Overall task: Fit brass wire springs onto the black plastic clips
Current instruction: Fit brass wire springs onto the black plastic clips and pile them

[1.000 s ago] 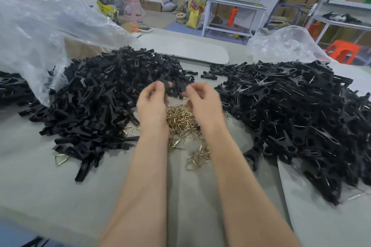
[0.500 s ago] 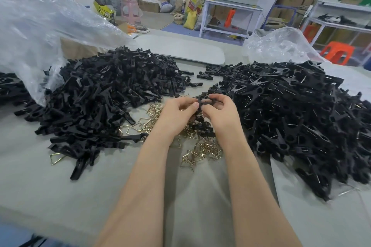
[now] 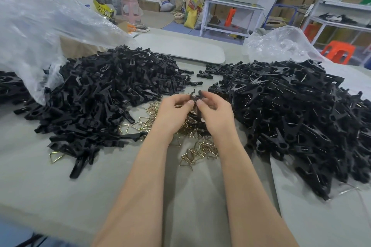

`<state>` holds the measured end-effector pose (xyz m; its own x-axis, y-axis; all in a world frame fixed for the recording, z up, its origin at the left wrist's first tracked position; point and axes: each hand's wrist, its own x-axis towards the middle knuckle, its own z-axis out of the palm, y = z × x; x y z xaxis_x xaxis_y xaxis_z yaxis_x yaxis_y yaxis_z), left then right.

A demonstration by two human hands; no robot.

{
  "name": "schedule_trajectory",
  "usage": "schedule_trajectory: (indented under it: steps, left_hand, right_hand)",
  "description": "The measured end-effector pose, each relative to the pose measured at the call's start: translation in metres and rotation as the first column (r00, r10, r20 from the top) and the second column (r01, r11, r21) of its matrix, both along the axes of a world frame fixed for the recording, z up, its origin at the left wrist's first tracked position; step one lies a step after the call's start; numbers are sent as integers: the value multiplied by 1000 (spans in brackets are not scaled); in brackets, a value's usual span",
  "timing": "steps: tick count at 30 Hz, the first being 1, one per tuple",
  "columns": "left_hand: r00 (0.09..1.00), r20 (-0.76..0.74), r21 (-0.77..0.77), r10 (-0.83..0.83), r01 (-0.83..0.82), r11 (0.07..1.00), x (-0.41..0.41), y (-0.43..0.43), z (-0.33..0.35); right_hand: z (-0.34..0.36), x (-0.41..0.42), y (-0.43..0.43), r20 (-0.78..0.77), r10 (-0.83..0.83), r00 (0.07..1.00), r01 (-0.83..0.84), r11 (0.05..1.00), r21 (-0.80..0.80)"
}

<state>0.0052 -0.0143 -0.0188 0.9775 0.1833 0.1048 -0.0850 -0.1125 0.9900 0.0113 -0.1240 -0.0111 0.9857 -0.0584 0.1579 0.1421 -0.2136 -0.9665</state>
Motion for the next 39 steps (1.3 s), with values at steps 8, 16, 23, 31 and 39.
schedule_trajectory:
  steps: [8, 16, 23, 31, 39]
  left_hand:
    - [998, -45, -141, -49, 43, 989, 1, 2, 0]
    - [993, -52, -261, -106, 89, 961, 0, 3, 0]
    - [983, -44, -473, -179, 137, 870, -4, 3, 8]
    - [994, 66, -754, -83, 104, 649, -8, 20, 17]
    - [996, -19, -985, 92, -34, 171, -8, 29, 21]
  right_hand:
    - [4, -3, -2, 37, -81, 996, 75, 989, 124]
    - [3, -2, -3, 32, -28, 999, 23, 991, 132]
    - [8, -1, -12, -66, 225, 972, -152, 821, 550]
    - [17, -8, -11, -169, 92, 981, -106, 991, -78]
    - [10, -32, 29, -290, 230, 929, -363, 416, -834]
